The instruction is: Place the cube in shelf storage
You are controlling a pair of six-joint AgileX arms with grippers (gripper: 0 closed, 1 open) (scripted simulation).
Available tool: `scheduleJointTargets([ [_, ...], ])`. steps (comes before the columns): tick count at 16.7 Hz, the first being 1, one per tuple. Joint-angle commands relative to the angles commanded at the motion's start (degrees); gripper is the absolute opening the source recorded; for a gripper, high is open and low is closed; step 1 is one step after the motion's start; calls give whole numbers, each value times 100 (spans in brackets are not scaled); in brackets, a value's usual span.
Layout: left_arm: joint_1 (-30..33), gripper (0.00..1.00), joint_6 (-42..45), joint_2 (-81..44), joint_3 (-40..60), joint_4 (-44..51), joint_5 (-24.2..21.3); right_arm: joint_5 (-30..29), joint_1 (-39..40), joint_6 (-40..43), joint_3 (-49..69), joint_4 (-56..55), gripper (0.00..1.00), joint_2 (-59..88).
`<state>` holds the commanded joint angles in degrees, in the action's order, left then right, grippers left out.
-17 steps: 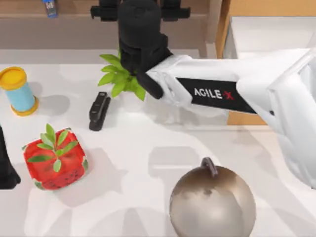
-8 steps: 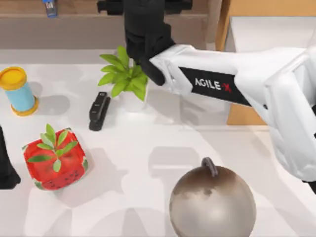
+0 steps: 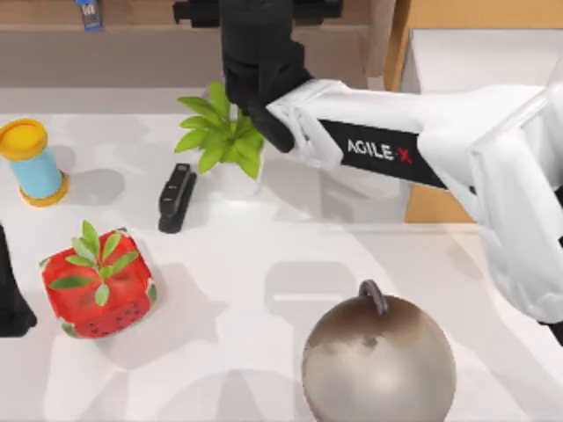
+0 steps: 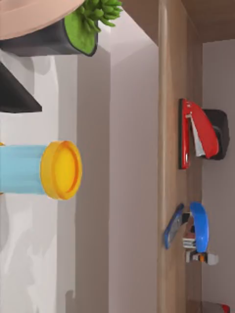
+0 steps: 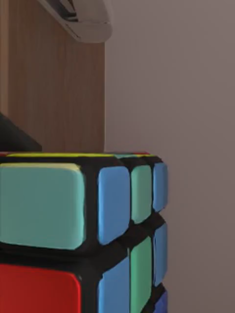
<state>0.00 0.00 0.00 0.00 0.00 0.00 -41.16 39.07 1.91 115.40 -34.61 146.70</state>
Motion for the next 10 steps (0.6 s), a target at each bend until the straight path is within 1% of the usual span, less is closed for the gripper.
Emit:
scheduleJointTargets([
  [6, 0, 100, 0, 0, 0, 0, 0, 0, 0, 0, 0, 0, 98, 0],
  [7, 0, 100, 0, 0, 0, 0, 0, 0, 0, 0, 0, 0, 100, 0],
  [10, 0, 100, 0, 0, 0, 0, 0, 0, 0, 0, 0, 0, 100, 0],
])
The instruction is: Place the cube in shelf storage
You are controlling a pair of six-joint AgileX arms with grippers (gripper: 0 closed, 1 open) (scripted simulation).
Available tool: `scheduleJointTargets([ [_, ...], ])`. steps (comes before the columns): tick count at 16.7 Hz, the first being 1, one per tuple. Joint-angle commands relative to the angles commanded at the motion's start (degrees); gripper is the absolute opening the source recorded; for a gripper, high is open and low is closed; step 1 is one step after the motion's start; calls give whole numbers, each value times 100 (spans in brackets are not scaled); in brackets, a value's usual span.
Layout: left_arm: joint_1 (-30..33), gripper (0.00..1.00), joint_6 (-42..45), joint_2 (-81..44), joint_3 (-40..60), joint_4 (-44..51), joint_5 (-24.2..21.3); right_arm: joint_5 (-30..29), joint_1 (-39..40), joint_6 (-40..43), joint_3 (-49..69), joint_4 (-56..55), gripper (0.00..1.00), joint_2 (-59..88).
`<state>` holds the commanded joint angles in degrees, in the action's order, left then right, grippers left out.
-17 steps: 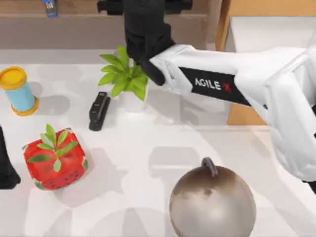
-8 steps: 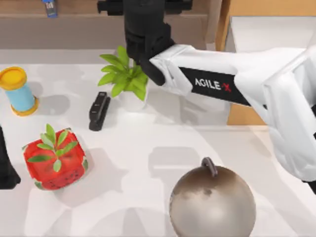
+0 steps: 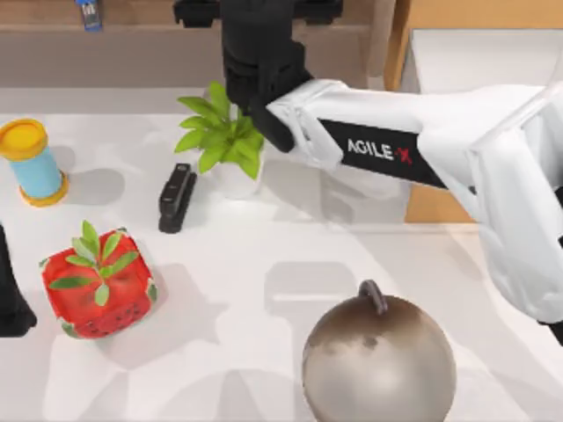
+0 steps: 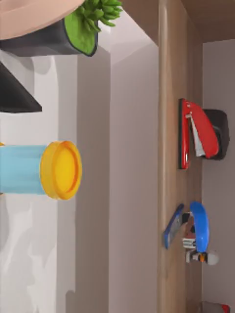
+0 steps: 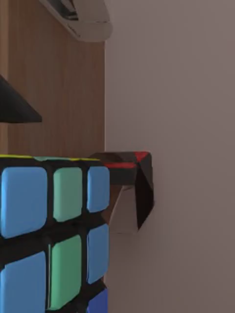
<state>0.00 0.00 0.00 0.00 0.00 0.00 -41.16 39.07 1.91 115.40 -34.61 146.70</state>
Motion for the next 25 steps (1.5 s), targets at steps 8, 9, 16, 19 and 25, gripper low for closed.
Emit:
scheduleJointTargets([
  [8, 0, 100, 0, 0, 0, 0, 0, 43, 15, 111, -174, -163, 100, -132],
  [9, 0, 100, 0, 0, 0, 0, 0, 87, 8, 225, -351, -319, 100, -261],
  [16, 0, 100, 0, 0, 0, 0, 0, 737, -84, 1952, -2987, -2223, 100, -1717],
  [19, 0, 100, 0, 0, 0, 0, 0, 1138, -167, 3072, -4532, -3164, 100, -2304],
  [25, 0, 100, 0, 0, 0, 0, 0, 1971, -429, 5522, -7678, -4782, 100, -3129],
])
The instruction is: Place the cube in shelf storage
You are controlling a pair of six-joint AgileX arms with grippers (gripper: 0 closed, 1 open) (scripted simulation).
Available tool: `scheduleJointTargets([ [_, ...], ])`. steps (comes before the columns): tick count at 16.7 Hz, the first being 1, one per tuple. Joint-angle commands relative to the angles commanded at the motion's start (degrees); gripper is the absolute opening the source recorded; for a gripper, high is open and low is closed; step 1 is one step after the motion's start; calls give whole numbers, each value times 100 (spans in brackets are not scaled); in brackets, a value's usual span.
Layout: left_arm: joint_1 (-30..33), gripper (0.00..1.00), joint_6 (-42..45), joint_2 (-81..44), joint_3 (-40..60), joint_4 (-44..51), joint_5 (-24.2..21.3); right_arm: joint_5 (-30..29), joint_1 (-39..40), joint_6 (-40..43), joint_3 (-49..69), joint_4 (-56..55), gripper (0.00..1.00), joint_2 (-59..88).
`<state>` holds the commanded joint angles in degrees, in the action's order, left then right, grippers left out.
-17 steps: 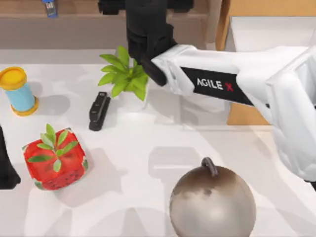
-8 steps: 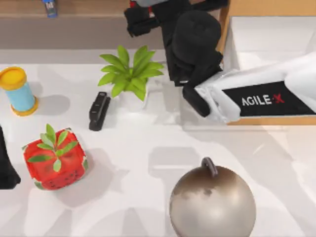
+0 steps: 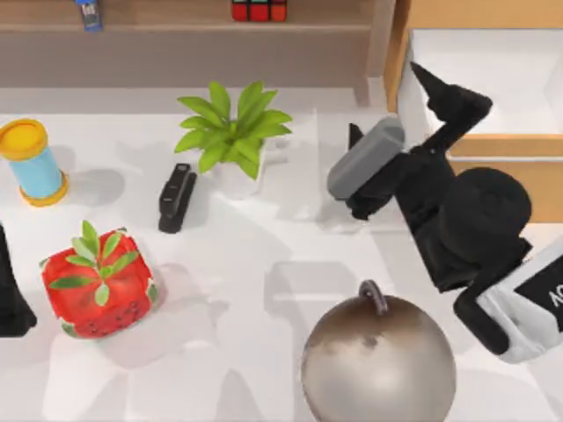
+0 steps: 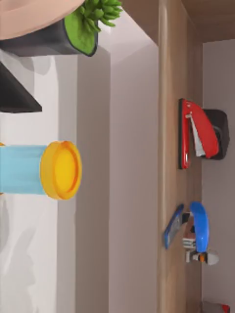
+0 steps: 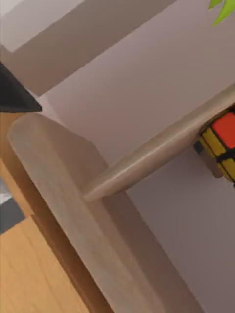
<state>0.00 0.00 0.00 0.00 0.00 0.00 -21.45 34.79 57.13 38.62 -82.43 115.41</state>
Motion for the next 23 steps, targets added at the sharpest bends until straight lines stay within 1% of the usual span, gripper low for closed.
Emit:
scheduleJointTargets([
  [3, 0, 100, 0, 0, 0, 0, 0, 245, -153, 1141, -1275, -644, 100, -165],
  [5, 0, 100, 0, 0, 0, 0, 0, 275, -377, 1819, -1890, -1024, 100, -207],
  [8, 0, 100, 0, 0, 0, 0, 0, 159, -921, 2644, -2428, -1501, 100, -221],
  [10, 0, 100, 0, 0, 0, 0, 0, 49, -1280, 3013, -2583, -1716, 100, -216],
  [12, 0, 100, 0, 0, 0, 0, 0, -20, -1478, 3184, -2627, -1817, 100, -210],
  [18, 0, 100, 0, 0, 0, 0, 0, -16, -1480, 3190, -2593, -1800, 100, -161],
  [23, 0, 100, 0, 0, 0, 0, 0, 150, -1670, 3199, -2185, -1466, 100, -127],
])
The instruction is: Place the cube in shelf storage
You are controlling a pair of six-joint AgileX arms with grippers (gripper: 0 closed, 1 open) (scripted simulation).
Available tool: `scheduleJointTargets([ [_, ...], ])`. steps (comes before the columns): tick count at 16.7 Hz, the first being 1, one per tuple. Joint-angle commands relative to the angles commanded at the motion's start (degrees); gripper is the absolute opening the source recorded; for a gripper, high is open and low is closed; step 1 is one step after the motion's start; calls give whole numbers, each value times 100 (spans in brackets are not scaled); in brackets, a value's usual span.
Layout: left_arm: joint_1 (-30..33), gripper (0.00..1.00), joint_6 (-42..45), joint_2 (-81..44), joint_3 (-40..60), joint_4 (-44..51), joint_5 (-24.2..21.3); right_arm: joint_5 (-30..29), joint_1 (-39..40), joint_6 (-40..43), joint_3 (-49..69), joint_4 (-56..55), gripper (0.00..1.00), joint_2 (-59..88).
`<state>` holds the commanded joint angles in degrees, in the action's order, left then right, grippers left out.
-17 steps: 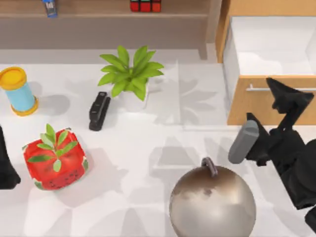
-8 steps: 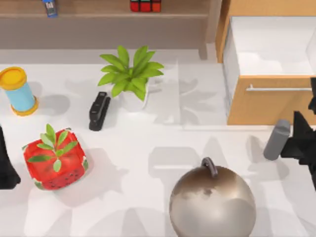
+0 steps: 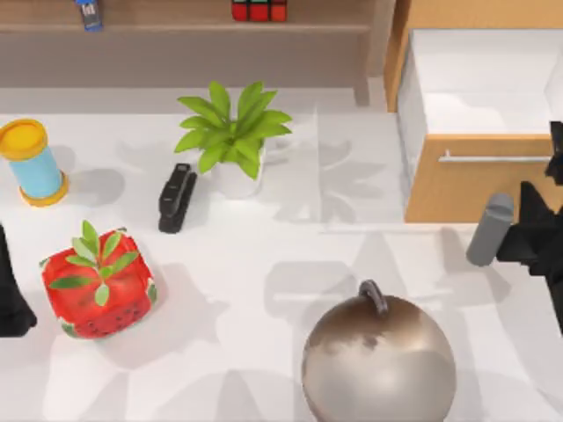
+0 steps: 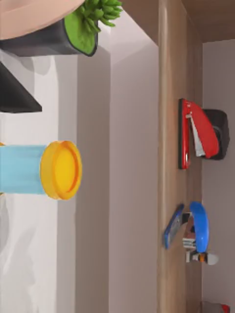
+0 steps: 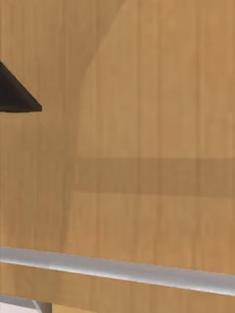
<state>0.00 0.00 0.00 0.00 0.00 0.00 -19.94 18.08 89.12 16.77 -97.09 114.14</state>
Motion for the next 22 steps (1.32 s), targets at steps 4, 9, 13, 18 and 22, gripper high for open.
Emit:
scheduleJointTargets([
  [4, 0, 100, 0, 0, 0, 0, 0, 43, -43, 0, 94, 83, 100, 11],
  [9, 0, 100, 0, 0, 0, 0, 0, 43, -43, 0, 94, 83, 70, 11],
  [13, 0, 100, 0, 0, 0, 0, 0, 43, -43, 0, 94, 83, 40, 11],
  [18, 0, 100, 0, 0, 0, 0, 0, 43, -43, 0, 94, 83, 2, 11],
  [22, 0, 100, 0, 0, 0, 0, 0, 43, -43, 0, 94, 83, 0, 11],
])
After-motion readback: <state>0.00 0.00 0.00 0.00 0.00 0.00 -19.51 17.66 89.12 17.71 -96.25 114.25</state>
